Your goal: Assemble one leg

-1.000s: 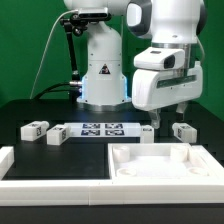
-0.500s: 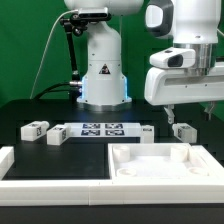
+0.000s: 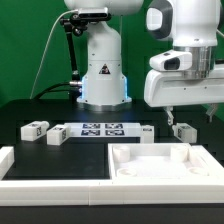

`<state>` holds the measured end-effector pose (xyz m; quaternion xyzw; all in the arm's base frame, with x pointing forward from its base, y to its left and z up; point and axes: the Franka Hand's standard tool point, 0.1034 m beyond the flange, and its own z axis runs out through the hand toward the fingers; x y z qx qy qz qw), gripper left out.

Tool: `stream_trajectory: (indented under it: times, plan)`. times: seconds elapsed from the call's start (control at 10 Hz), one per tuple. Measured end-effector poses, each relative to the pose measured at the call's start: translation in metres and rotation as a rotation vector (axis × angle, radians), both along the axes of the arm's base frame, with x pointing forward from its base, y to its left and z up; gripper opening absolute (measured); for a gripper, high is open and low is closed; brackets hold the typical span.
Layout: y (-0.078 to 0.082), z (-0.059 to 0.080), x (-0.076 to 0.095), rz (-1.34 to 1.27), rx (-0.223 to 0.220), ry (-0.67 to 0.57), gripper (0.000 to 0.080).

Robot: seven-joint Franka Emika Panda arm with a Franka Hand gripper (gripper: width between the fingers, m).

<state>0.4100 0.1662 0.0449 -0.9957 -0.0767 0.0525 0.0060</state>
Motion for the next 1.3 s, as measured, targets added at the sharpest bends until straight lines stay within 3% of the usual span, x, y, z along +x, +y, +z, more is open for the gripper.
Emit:
stream_trajectory:
  times: [0.5, 1.0, 1.3]
  plan:
    - [-0.006, -0.001, -0.005, 0.035, -0.076, 0.418, 0.0649]
    - [0.002, -0.006, -0.019, 0.024, -0.198, 0.837, 0.0649]
    - [-0.002, -0.024, -0.021, 0.017, -0.197, 0.851, 0.0649]
